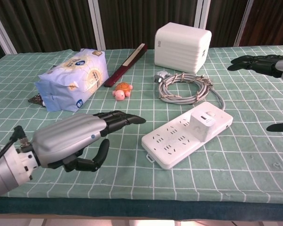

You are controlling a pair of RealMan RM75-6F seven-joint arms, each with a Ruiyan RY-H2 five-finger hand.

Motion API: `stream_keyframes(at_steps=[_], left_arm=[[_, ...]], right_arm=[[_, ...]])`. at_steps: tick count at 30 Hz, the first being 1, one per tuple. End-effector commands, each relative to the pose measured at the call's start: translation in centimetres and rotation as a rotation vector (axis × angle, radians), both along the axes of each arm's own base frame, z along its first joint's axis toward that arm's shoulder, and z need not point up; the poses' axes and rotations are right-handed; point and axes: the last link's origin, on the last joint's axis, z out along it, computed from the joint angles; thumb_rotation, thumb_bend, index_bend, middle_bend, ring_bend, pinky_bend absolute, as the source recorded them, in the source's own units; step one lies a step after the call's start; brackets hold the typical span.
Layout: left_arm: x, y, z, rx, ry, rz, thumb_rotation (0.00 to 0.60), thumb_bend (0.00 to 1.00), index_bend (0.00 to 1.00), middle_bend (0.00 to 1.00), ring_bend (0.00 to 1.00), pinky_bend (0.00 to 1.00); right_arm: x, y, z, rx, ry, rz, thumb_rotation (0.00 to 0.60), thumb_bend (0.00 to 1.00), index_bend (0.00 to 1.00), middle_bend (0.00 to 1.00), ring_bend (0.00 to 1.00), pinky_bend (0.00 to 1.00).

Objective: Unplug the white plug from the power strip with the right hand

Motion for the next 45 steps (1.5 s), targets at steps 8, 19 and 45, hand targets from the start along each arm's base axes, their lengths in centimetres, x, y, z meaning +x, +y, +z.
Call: stream_keyframes(at_steps=[8,19,45], left_arm=[[1.0,-1.0,-3.6,-0.028,0.033,-0.021,0.600,0.88,0.00,0.05,0.03,0.13],[2.1,-1.1,-5.6,0.005,0.043,-0.048,0.600,0.88,0.00,0.02,0.00,0.08],[2.5,-1.0,-7.3,-0.021,0.082,-0.048,0.600,0.89,0.00,0.02,0.00,0.07]], right_arm=[[0.3,-2.8,-1.4,0.008,0.020,0.084,0.600,0.10,0.00,0.00,0.00,0.00],[-0.3,-3.6,-3.6,0.060,0.062,0.060,0.600,0.10,0.00,0.00,0.00,0.00],[1.9,-3.9,-8.4,0.123,0.084,0.155,0.600,0.13,0.28,0.31,0.10,0.17]])
